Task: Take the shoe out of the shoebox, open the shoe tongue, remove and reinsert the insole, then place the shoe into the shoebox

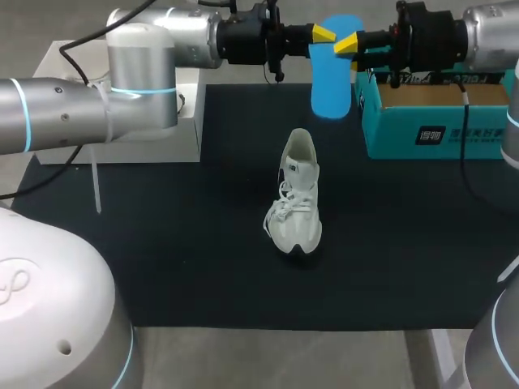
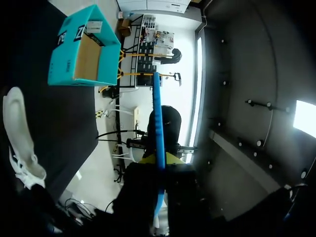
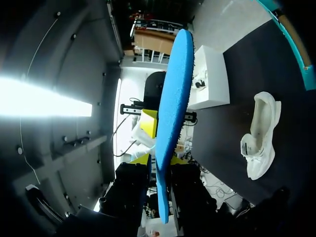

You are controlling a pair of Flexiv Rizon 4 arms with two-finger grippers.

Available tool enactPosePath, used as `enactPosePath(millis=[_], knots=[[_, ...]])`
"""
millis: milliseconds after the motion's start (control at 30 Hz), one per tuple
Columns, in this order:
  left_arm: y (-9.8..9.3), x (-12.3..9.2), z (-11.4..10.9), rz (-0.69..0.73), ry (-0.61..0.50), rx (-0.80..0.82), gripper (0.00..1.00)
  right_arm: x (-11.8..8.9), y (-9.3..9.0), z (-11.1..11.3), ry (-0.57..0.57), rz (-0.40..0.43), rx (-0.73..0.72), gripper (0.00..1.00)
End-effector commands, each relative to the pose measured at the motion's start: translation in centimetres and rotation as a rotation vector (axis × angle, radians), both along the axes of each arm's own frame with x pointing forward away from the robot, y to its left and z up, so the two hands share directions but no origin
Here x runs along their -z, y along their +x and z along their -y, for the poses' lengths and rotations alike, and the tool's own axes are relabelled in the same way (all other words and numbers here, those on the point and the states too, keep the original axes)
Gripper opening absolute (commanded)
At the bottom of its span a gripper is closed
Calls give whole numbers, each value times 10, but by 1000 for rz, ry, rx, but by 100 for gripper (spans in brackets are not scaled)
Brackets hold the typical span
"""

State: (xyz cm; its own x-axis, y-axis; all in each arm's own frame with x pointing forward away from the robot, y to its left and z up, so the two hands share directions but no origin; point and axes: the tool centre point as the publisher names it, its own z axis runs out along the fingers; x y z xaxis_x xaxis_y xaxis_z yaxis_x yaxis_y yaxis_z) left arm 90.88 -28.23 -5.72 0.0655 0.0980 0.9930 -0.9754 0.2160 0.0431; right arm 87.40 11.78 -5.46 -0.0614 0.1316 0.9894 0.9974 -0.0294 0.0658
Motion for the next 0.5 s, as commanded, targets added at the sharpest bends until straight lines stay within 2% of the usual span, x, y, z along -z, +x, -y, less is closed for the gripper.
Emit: enactPosePath(millis=[33,100,233,267,367,400,467,500], knots=[[-3,0,-2,2,0,-4,0,2,0,1,2,-1,7,19],[-3,-1,-4,6,-1,-5,0,4,0,6,6,-2,22,22],[-2,2,-12,7,17,-17,0,4,-4,23,43,2,64,37],[-2,3,-14,1,23,-25,0,3,-5,27,41,-1,72,38],[-1,8,-17,-17,41,-35,0,-4,-6,33,-53,-29,69,29],[-1,10,-17,-23,51,-35,0,-6,-6,34,-125,-53,65,29],[-1,14,-16,-24,60,-36,0,-14,-5,36,-245,-68,64,34],[-1,16,-16,-26,66,-36,0,-18,-5,38,-288,-74,59,42]])
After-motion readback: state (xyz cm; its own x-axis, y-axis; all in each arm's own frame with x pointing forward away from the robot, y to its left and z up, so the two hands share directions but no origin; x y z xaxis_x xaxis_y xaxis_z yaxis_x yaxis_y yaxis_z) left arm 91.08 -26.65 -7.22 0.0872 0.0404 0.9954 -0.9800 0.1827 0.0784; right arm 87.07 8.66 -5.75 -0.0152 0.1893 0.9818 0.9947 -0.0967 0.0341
